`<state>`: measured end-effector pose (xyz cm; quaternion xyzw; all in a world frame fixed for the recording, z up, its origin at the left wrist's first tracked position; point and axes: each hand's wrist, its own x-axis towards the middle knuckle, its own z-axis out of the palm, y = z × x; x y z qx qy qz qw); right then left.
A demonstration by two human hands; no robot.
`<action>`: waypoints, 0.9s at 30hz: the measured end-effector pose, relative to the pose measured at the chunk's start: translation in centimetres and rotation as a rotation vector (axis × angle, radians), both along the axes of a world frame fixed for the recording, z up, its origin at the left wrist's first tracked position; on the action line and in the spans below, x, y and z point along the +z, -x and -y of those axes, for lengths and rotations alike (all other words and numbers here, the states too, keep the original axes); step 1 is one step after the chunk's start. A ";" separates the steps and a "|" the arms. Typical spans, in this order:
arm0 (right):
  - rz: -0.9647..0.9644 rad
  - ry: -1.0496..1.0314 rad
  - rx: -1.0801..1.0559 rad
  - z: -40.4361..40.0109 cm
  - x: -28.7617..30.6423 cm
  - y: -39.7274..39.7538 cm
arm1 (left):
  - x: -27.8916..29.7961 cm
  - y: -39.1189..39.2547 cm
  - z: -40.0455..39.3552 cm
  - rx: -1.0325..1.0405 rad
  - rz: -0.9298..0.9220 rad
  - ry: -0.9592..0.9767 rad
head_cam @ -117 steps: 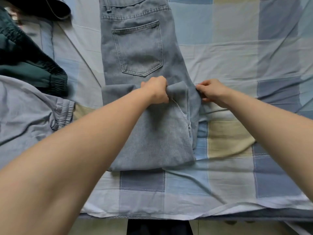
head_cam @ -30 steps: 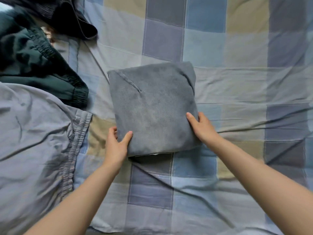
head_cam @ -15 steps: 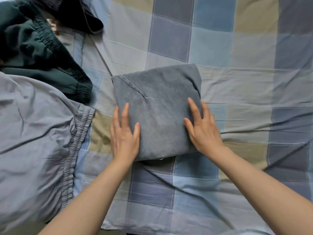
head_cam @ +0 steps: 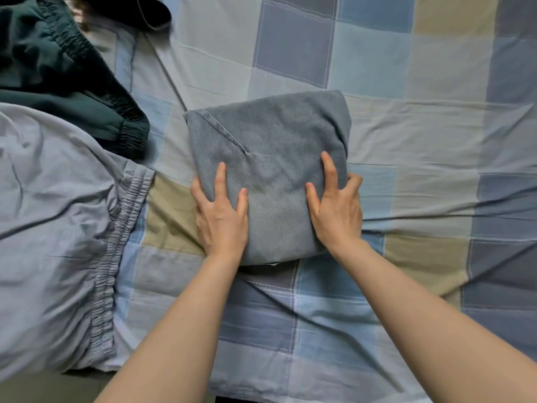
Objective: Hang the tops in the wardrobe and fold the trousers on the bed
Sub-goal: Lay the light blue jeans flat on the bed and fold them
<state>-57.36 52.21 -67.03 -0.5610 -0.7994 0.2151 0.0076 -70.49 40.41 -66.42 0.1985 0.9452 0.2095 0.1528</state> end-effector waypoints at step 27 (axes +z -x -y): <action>-0.147 -0.082 -0.212 12.4 30.4 -11.8 | 28.7 -7.8 7.6 -0.303 -0.090 -0.331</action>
